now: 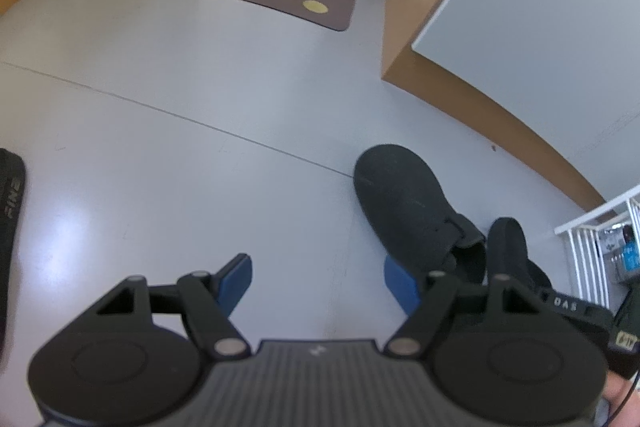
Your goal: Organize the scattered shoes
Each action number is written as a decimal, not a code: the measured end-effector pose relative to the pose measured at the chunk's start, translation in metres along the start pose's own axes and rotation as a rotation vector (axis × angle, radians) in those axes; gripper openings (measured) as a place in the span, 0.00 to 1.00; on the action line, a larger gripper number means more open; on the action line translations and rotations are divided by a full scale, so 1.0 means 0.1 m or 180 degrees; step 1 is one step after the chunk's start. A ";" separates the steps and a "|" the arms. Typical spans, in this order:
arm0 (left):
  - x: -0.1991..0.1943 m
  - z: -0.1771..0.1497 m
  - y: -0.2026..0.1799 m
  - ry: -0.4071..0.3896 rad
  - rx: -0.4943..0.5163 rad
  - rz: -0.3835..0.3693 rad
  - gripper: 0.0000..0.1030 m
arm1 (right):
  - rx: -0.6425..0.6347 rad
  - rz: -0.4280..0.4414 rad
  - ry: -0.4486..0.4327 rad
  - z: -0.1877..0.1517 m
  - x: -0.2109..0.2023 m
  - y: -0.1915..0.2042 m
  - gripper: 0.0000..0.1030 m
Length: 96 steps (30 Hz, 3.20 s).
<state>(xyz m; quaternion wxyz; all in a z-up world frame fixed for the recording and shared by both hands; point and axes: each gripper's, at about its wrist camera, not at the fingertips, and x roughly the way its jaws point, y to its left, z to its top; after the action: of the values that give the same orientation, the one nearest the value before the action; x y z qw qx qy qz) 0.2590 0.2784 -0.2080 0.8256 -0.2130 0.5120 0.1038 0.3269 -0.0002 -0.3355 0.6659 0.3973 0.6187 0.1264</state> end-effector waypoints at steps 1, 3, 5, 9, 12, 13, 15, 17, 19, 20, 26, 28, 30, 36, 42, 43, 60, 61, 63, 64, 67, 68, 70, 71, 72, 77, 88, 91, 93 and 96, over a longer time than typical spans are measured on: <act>0.01 0.00 0.03 0.0001 -0.0024 0.0026 0.73 | 0.0044 0.0029 0.0021 0.00 0.05 -0.02 0.53; 0.03 -0.01 0.06 0.0013 -0.0028 0.0037 0.73 | 0.0176 0.0057 0.0034 -0.04 0.09 -0.05 0.53; 0.05 -0.01 0.09 0.0023 -0.0017 0.0037 0.73 | 0.0396 0.0130 0.0009 -0.04 0.15 -0.11 0.53; 0.07 -0.01 0.14 0.0025 -0.0023 0.0047 0.73 | 0.0993 0.0425 -0.0004 -0.07 0.21 -0.27 0.53; 0.09 -0.01 0.20 0.0036 -0.0043 0.0070 0.73 | 0.1361 0.0593 0.0048 -0.16 0.33 -0.36 0.55; 0.10 -0.01 0.21 0.0038 -0.0050 0.0074 0.73 | 0.1398 0.0588 0.0057 -0.18 0.34 -0.37 0.57; 0.09 -0.01 0.23 0.0036 -0.0059 0.0075 0.73 | 0.1484 0.0527 0.0080 -0.22 0.41 -0.39 0.62; 0.09 -0.02 0.25 0.0029 -0.0062 0.0070 0.73 | 0.1515 0.0498 0.0064 -0.23 0.43 -0.40 0.63; 0.09 -0.01 0.27 0.0027 -0.0062 0.0081 0.73 | 0.1556 0.0501 -0.0051 -0.23 0.42 -0.41 0.63; 0.09 -0.01 0.28 0.0028 -0.0065 0.0087 0.73 | 0.1575 0.0505 -0.0101 -0.22 0.42 -0.42 0.63; 0.14 -0.02 0.34 0.0054 -0.0099 0.0125 0.73 | 0.1509 0.0277 -0.0384 -0.16 0.42 -0.35 0.62; 0.15 -0.02 0.33 0.0064 -0.0086 0.0125 0.73 | 0.1483 0.0232 -0.0435 -0.13 0.41 -0.34 0.62; 0.17 -0.03 0.32 0.0081 -0.0071 0.0127 0.73 | 0.1497 0.0308 -0.0386 -0.08 0.44 -0.34 0.62; 0.21 -0.03 0.27 0.0096 -0.0068 0.0123 0.73 | 0.1707 0.0475 -0.0417 -0.06 0.51 -0.31 0.63; 0.20 -0.05 0.30 0.0084 -0.0029 0.0111 0.73 | 0.1681 0.0367 -0.0280 -0.05 0.70 -0.24 0.63; 0.21 -0.06 0.32 0.0093 -0.0041 0.0132 0.73 | 0.1627 0.0311 -0.0252 -0.04 0.73 -0.21 0.61; 0.26 -0.04 0.20 0.0111 0.0035 0.0148 0.73 | 0.0065 -0.0703 -0.0506 0.21 0.53 0.28 0.26; 0.26 -0.04 0.19 0.0109 0.0036 0.0146 0.73 | 0.0106 -0.0678 -0.0497 0.22 0.51 0.26 0.28; 0.26 -0.03 0.19 0.0105 0.0036 0.0145 0.73 | 0.0211 -0.0587 -0.0466 0.23 0.46 0.20 0.42; 0.26 -0.03 0.18 0.0101 0.0036 0.0145 0.73 | 0.0273 -0.0521 -0.0446 0.23 0.43 0.15 0.64; 0.24 -0.02 0.19 0.0088 0.0031 0.0135 0.73 | 0.0452 -0.0254 -0.0482 0.17 0.36 0.07 0.86; 0.23 -0.03 0.19 0.0084 0.0027 0.0131 0.73 | 0.0456 -0.0206 -0.0493 0.16 0.37 0.11 0.87; 0.22 -0.04 0.20 0.0092 0.0016 0.0124 0.73 | 0.0442 -0.0129 -0.0447 0.19 0.44 0.18 0.89; 0.21 -0.06 0.21 0.0099 0.0013 0.0114 0.73 | 0.0398 -0.0118 -0.0353 0.18 0.51 0.23 0.90; 0.21 -0.06 0.21 0.0103 0.0016 0.0109 0.73 | 0.0356 -0.0161 -0.0295 0.17 0.55 0.26 0.90; 0.20 -0.09 0.23 0.0110 0.0022 0.0107 0.73 | 0.0539 -0.0110 -0.0161 0.07 0.66 0.14 0.85; 0.19 -0.08 0.27 0.0100 -0.0011 0.0169 0.73 | -0.0037 -0.0191 -0.0231 0.21 0.57 0.27 0.70; 0.19 -0.09 0.22 0.0109 0.0021 0.0159 0.73 | -0.0275 -0.0314 -0.0309 0.27 0.49 0.30 0.70; 0.19 -0.09 0.18 0.0103 0.0043 0.0143 0.73 | -0.0351 -0.0374 -0.0370 0.31 0.45 0.31 0.70; 0.19 -0.07 0.13 0.0093 0.0054 0.0110 0.73 | -0.0465 -0.0438 -0.0446 0.33 0.35 0.28 0.56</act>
<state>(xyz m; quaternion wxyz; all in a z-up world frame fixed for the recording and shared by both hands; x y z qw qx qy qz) 0.2569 0.2862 -0.2312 0.8179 -0.1986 0.5286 0.1106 0.3738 0.0290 -0.3447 0.7418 0.3121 0.5856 0.0971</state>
